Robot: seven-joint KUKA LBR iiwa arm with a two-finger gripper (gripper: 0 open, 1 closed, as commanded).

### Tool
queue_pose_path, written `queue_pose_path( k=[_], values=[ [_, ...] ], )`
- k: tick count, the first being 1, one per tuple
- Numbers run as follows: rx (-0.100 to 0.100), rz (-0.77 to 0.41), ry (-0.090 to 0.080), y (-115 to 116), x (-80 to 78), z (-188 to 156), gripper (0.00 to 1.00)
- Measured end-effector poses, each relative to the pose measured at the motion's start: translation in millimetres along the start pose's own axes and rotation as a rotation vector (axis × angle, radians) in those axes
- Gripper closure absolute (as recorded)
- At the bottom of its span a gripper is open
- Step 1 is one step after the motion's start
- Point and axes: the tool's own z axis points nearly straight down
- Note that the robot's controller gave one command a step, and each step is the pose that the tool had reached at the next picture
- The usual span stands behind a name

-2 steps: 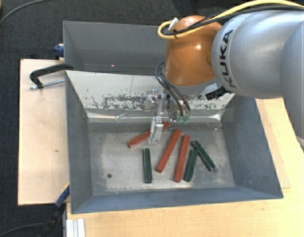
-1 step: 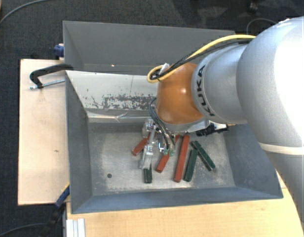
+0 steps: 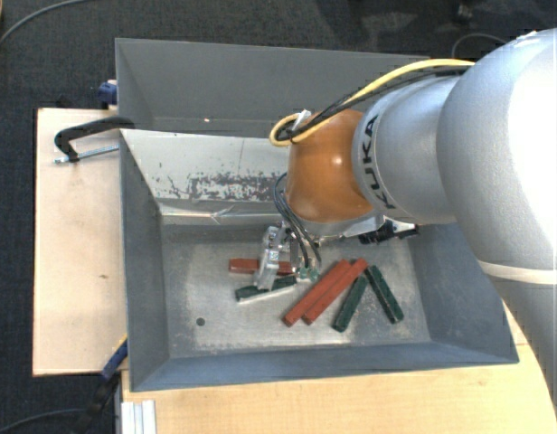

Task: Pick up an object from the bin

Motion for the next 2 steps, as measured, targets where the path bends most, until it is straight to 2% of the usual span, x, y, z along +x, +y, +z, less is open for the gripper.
queue_pose_path(
  k=[1,2],
  values=[
    [0.004,-0.019,-0.002,-43.9,2.4,-152.8,1.00],
    [0.006,-0.020,0.007,-43.6,4.1,-148.1,0.00]
  ],
)
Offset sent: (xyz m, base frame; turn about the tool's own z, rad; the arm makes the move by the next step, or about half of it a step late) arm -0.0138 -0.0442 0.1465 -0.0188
